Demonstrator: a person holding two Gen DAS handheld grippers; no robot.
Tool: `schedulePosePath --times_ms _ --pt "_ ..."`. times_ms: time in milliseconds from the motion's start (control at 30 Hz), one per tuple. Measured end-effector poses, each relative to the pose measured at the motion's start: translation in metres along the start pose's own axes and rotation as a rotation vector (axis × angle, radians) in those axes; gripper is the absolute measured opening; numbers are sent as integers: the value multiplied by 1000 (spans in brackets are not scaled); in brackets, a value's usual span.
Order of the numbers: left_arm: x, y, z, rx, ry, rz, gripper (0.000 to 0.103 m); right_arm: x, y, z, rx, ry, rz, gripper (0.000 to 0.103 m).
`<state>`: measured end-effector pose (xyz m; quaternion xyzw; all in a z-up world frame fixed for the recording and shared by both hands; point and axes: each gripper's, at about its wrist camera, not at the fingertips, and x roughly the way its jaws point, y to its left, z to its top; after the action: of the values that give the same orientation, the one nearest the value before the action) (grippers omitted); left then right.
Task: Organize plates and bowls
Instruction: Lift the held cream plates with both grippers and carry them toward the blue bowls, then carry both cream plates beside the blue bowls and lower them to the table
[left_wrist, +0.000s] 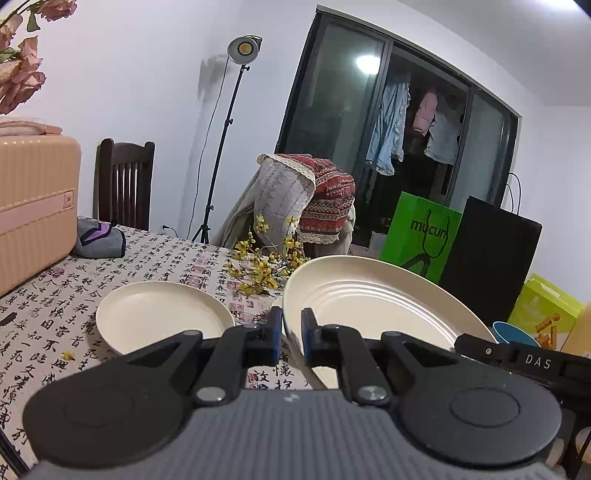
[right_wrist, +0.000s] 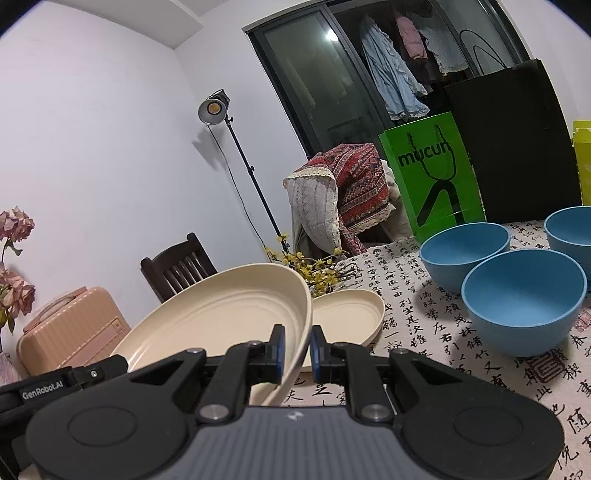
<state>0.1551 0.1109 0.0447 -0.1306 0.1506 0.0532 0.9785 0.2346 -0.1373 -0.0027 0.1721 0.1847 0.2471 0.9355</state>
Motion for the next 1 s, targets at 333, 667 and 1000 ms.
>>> schedulePosePath --times_ms 333,667,1000 --pt "-9 -5 -9 0 3 -19 11 -14 -8 -5 10 -7 -6 14" --pt "-17 -12 -16 6 9 -34 11 -29 -13 -9 13 -15 -15 14" --pt "-27 -20 -21 12 9 -50 11 -43 -19 -13 23 -25 -19 14"
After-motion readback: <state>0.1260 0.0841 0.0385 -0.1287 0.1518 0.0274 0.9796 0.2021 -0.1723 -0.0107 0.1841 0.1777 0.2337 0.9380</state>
